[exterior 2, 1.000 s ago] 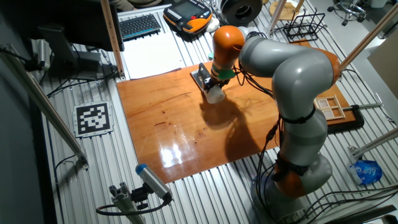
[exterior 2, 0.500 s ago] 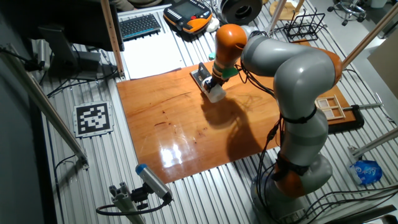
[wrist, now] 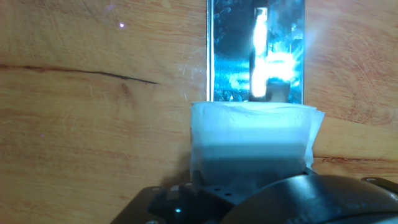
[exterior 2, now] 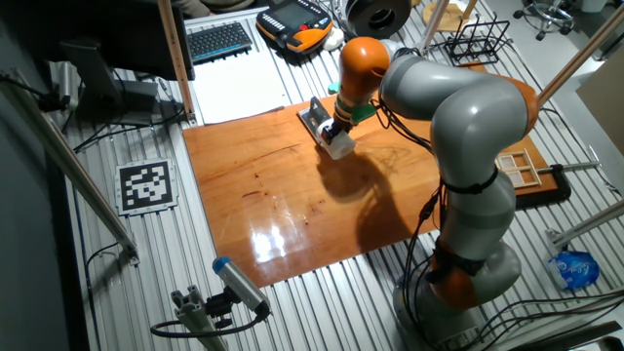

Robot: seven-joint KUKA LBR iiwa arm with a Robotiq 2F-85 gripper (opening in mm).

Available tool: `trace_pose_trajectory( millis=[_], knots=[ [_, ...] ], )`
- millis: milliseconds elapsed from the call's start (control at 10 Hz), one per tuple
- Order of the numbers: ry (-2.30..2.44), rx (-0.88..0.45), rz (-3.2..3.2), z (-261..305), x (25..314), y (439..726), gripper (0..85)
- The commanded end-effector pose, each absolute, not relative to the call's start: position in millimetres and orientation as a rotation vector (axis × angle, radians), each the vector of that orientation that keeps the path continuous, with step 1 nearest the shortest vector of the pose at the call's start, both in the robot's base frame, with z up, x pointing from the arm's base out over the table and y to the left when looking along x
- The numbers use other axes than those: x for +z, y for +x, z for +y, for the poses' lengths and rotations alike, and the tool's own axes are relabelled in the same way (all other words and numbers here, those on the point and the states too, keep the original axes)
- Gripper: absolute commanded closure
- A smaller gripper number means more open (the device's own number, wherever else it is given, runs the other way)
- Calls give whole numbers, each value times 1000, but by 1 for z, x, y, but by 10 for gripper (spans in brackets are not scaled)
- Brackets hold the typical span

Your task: Put the toilet paper on its holder

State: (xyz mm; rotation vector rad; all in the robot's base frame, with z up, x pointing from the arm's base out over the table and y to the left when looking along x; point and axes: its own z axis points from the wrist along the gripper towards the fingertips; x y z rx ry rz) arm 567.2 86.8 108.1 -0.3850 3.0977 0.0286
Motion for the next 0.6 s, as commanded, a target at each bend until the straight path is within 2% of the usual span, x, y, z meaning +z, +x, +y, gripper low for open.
trace_pose_trajectory(
  millis=[0, 500],
  knots=[
    [-390, 25, 3096, 85, 107, 568, 340],
    [-397, 43, 3100, 73, 105, 577, 340]
  ],
)
